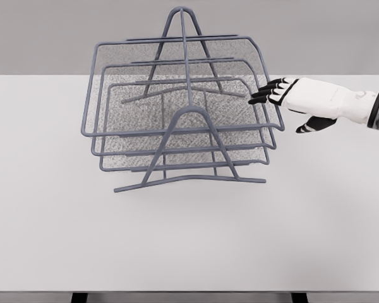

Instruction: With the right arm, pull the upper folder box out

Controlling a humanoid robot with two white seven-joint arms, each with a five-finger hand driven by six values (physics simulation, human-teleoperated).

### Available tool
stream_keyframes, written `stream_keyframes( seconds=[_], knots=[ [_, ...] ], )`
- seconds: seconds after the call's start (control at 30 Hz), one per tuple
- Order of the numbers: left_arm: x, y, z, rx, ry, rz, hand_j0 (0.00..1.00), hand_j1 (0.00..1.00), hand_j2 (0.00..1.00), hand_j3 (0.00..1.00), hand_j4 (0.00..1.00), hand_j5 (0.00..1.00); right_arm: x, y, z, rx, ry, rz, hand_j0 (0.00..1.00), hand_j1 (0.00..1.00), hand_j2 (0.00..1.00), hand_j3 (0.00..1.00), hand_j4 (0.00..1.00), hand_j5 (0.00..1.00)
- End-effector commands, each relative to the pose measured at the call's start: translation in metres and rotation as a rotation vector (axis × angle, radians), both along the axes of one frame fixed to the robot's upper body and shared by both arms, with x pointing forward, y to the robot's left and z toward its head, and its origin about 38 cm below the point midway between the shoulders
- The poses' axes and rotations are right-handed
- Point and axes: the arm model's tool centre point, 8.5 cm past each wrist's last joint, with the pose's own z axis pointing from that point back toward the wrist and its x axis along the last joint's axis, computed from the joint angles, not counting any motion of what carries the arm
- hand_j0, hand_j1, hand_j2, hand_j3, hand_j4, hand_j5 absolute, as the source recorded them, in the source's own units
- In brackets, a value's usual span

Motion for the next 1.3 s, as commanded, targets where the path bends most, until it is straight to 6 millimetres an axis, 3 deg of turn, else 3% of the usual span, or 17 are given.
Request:
stream_keyframes(
  seconds=[0.0, 0.63, 1.27],
  knots=[
    [0.000, 0.000, 0.000, 0.000, 0.000, 0.001, 1.00, 1.00, 1.00, 1.00, 1.00, 1.00, 0.000, -0.006, -0.002, -0.044, -0.008, -0.014, 1.00, 1.00, 1.00, 1.00, 1.00, 1.00],
    [0.000, 0.000, 0.000, 0.000, 0.000, 0.000, 1.00, 1.00, 1.00, 1.00, 1.00, 1.00, -0.009, -0.052, 0.009, -0.135, -0.004, -0.092, 1.00, 1.00, 1.00, 1.00, 1.00, 1.00],
    [0.000, 0.000, 0.000, 0.000, 0.000, 0.000, 1.00, 1.00, 1.00, 1.00, 1.00, 1.00, -0.015, -0.079, 0.023, -0.187, -0.013, -0.141, 1.00, 1.00, 1.00, 1.00, 1.00, 1.00]
  ],
)
